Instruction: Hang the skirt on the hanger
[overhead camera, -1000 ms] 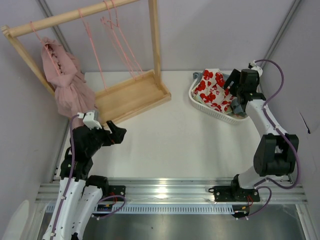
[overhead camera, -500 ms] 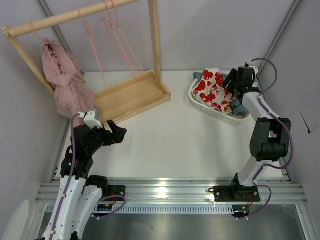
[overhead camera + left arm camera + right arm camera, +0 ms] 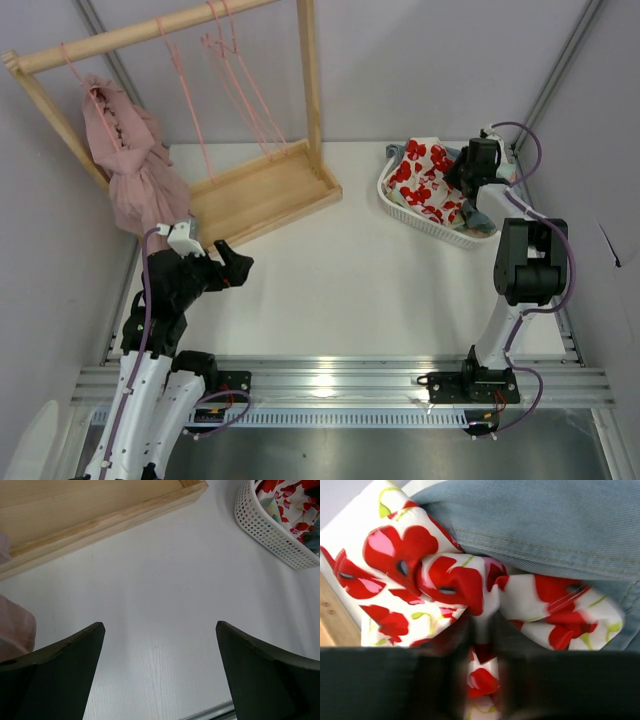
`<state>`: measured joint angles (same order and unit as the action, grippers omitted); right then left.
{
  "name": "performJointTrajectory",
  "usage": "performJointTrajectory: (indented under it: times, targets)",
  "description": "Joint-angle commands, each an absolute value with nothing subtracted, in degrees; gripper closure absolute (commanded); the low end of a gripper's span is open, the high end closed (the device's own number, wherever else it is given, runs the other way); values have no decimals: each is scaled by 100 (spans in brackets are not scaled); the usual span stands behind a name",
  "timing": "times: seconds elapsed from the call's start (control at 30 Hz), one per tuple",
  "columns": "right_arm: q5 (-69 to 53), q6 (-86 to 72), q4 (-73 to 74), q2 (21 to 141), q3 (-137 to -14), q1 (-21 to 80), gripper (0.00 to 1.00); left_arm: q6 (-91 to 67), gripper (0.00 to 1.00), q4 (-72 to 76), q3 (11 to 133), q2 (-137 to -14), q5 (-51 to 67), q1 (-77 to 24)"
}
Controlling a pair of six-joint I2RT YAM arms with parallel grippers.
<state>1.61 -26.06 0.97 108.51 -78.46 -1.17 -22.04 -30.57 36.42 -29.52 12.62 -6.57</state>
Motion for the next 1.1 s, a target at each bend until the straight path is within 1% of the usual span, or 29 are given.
performJointTrajectory:
  times: [0.0,0.03,0.07,0.3,0.47,0.63,0.7,0.77,0.87,0.97,1.07]
  targets:
    - [70,-2707,-211,10811,-8270,-105,85,-2215,1,-2874,3656,-2927,1327,-607]
    - [-95,-2681,-176,10767,-8331,-105,98,-2215,1,-2874,3648,-2927,1336,-598]
    - [-123,-2672,-97,10732,-8436,-105,100,-2215,1,-2874,3647,-2918,1336,-598]
    - [-246,-2373,456,9810,-9315,-18,100,-2215,1,-2830,3630,-2830,1380,-580]
    - [-378,-1882,896,9212,-10308,482,100,-2189,1,-2751,3604,-2769,1538,-580]
    - [-10,-1433,1081,8474,-10801,1414,100,-2145,1,-2663,3568,-2611,1784,-580]
    - [245,-1502,1203,8289,-10933,1765,100,-2136,1,-2628,3560,-2444,1819,-580]
    - [71,-2088,1475,8113,-11065,1802,100,-2118,1,-2567,3551,-2347,1959,-580]
    - [-228,-2346,2028,7998,-11179,1880,100,-2109,1,-2531,3542,-2241,2083,-589]
    - [-70,-2294,2468,7805,-10987,2214,100,-2092,1,-2522,3542,-2145,2127,-641]
    - [-342,-2513,2436,7455,-10076,2557,100,-2092,1,-2470,3516,-2066,2153,-642]
